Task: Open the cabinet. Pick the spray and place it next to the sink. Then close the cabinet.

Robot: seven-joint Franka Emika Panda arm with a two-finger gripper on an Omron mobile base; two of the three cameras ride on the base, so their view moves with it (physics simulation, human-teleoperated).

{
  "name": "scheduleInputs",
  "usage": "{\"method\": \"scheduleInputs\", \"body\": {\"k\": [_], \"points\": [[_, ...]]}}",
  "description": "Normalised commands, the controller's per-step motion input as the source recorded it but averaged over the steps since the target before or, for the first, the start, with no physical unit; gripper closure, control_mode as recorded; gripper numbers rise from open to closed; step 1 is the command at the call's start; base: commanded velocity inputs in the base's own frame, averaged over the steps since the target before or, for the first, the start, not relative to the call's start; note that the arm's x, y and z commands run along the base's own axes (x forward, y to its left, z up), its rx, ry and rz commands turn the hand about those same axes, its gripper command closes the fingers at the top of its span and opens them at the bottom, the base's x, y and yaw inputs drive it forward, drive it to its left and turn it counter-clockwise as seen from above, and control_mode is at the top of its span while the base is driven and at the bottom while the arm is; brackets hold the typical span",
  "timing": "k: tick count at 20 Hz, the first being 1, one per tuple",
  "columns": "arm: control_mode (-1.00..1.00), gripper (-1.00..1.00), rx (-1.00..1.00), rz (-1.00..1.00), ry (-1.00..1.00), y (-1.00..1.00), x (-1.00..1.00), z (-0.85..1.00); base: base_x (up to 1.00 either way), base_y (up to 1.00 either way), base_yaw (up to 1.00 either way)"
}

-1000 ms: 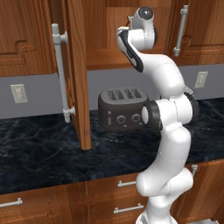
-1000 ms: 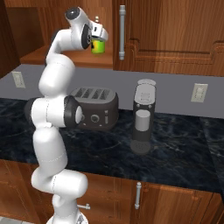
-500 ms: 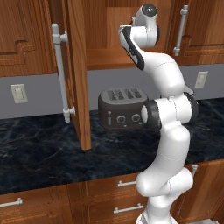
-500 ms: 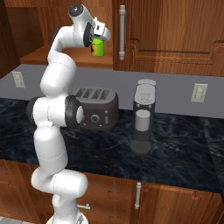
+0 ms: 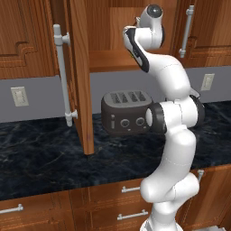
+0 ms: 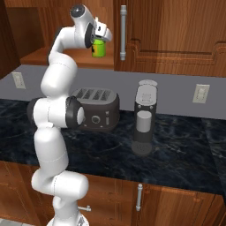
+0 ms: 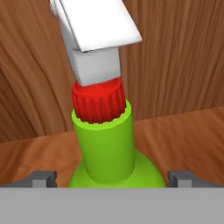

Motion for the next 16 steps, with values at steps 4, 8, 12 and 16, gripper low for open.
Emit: {"method": "scheduleInputs", "body": {"k": [4, 8, 12, 16], "points": [[-1.00, -1.00, 0.00, 0.00, 0.00, 0.00, 0.03, -0.19, 0.00, 0.00, 0.00], [-1.00, -1.00, 0.00, 0.00, 0.00, 0.00, 0.02, -0.17, 0.00, 0.00, 0.00], [-1.00, -1.00, 0.00, 0.00, 0.00, 0.00, 0.00, 0.00, 0.00, 0.00, 0.00], [-1.00, -1.00, 0.00, 0.00, 0.00, 0.00, 0.00, -0.02, 0.00, 0.00, 0.00]]}}
